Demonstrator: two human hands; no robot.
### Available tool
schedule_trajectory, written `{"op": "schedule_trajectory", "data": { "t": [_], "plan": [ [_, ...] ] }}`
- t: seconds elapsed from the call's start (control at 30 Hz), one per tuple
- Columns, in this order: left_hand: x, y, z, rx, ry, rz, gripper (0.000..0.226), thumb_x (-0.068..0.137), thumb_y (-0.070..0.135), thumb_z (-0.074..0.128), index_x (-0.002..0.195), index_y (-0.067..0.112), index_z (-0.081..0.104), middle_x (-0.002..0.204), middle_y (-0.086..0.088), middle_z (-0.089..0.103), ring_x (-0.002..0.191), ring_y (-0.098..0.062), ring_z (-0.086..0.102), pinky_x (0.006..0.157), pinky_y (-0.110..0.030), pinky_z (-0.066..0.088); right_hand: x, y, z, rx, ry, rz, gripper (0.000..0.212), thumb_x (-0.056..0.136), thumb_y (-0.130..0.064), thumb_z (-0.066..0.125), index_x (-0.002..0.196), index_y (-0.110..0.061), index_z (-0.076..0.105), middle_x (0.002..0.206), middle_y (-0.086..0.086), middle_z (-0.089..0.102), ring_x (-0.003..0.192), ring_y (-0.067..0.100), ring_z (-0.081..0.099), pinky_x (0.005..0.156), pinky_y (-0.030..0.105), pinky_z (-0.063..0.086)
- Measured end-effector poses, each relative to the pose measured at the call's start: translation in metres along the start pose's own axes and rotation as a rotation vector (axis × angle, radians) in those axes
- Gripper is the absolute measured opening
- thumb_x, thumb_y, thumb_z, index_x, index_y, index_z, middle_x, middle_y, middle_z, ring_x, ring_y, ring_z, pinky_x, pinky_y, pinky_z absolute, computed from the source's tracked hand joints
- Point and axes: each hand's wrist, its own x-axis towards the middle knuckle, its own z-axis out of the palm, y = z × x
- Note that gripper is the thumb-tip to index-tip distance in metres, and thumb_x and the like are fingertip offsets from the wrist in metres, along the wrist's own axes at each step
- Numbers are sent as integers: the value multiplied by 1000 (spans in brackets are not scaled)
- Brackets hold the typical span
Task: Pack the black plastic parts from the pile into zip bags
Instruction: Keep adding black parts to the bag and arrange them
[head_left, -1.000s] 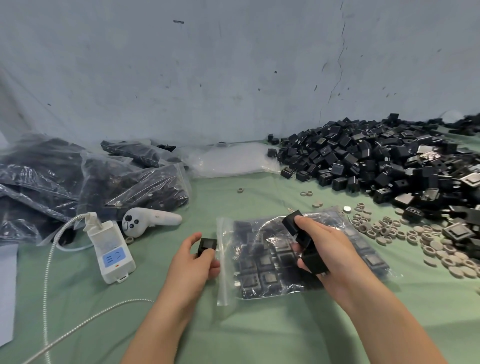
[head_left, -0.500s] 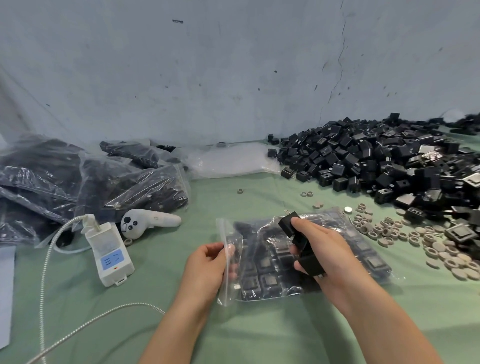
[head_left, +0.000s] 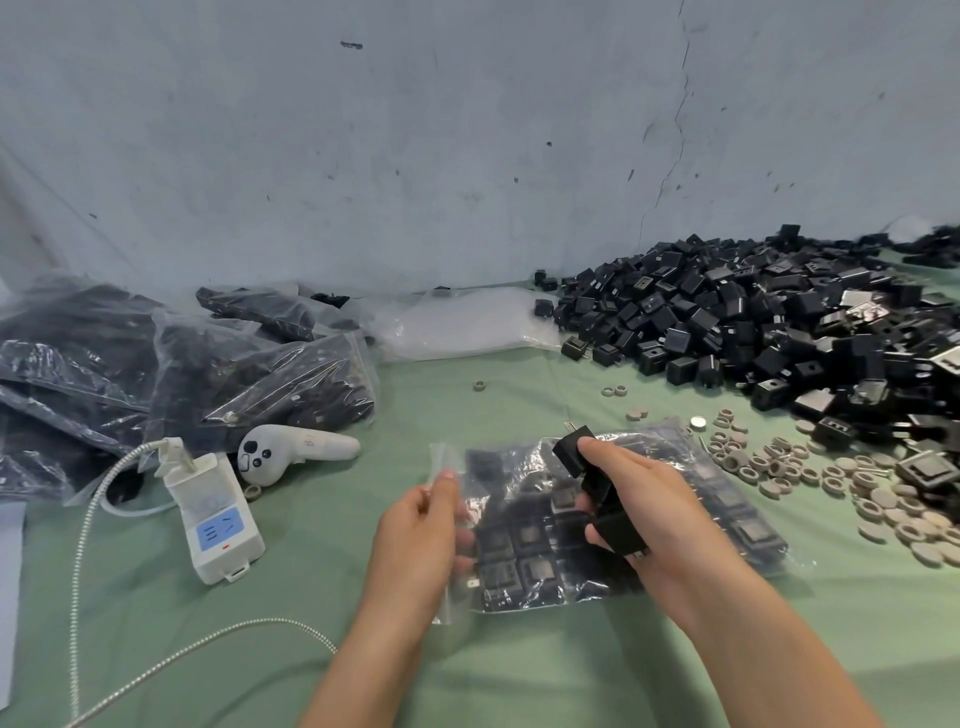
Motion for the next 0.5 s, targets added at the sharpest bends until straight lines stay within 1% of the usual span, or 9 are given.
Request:
{"op": "schedule_trajectory", "data": {
  "t": [0.07, 0.13, 0.27, 0.33, 0.37, 0.4, 0.43, 0.47, 0.5],
  "plan": [
    [1, -3, 1, 27, -1, 30, 28, 100, 29, 55, 90, 5, 65, 68, -2, 71, 48, -5, 60, 45, -20, 49, 0, 1, 1, -15, -12, -3, 20, 90, -33, 70, 97, -15, 76, 69, 6, 61, 54, 13, 56, 47, 25, 48],
    [3, -5, 1, -7, -7, 38, 21, 101, 23, 54, 94, 6, 63, 78, -1, 75, 51, -1, 59, 46, -19, 48, 0, 1, 1, -37, -15, -6, 20, 91, -34, 69, 100, -17, 75, 70, 6, 62, 56, 13, 57, 48, 24, 48],
    [5, -4, 5, -92, -60, -29, 18, 104, 22, 48, 99, 7, 57, 83, 3, 77, 49, -3, 57, 42, -17, 42, -1, 2, 2, -66, -13, -15, 20, 89, -34, 70, 103, -19, 74, 79, 5, 64, 57, 12, 60, 49, 24, 49],
    [5, -3, 6, -104, -59, -40, 17, 104, 21, 47, 98, 8, 56, 84, 1, 77, 50, -6, 59, 43, -19, 43, -2, 3, 2, -65, -5, -20, 19, 89, -33, 71, 102, -20, 75, 81, 4, 66, 57, 12, 61, 49, 25, 49],
    [6, -3, 5, -105, -38, -31, 15, 103, 21, 49, 99, 8, 56, 86, -1, 77, 54, -8, 60, 46, -21, 46, -2, 3, 2, -63, -6, -25, 18, 89, -32, 71, 102, -20, 75, 82, 4, 66, 58, 12, 61, 49, 25, 48],
    [5, -4, 4, -90, 9, -4, 14, 101, 22, 50, 102, 10, 56, 89, -2, 76, 60, -11, 63, 52, -26, 50, -3, 4, 2, -60, -10, -32, 18, 89, -32, 72, 103, -21, 75, 84, 4, 67, 58, 12, 61, 49, 25, 48],
    [4, -4, 2, -38, 86, 43, 13, 100, 23, 51, 107, 12, 56, 91, -1, 73, 67, -13, 64, 62, -30, 53, -3, 4, 2, -54, -17, -41, 17, 89, -31, 72, 103, -23, 75, 86, 3, 68, 59, 12, 61, 49, 25, 48],
    [3, -3, 0, 38, 178, 118, 15, 99, 24, 52, 112, 17, 55, 91, 3, 68, 73, -10, 64, 71, -28, 53, -3, 4, 2, -44, -27, -52, 16, 88, -31, 73, 102, -25, 75, 86, 3, 69, 60, 13, 61, 50, 26, 48],
    [0, -2, -3, 97, 253, 211, 16, 98, 26, 51, 114, 24, 54, 90, 8, 64, 73, -2, 62, 72, -20, 48, -4, 4, 2, -36, -42, -65, 14, 88, -32, 74, 101, -28, 76, 85, 2, 70, 61, 13, 62, 50, 27, 49]
  ]
}}
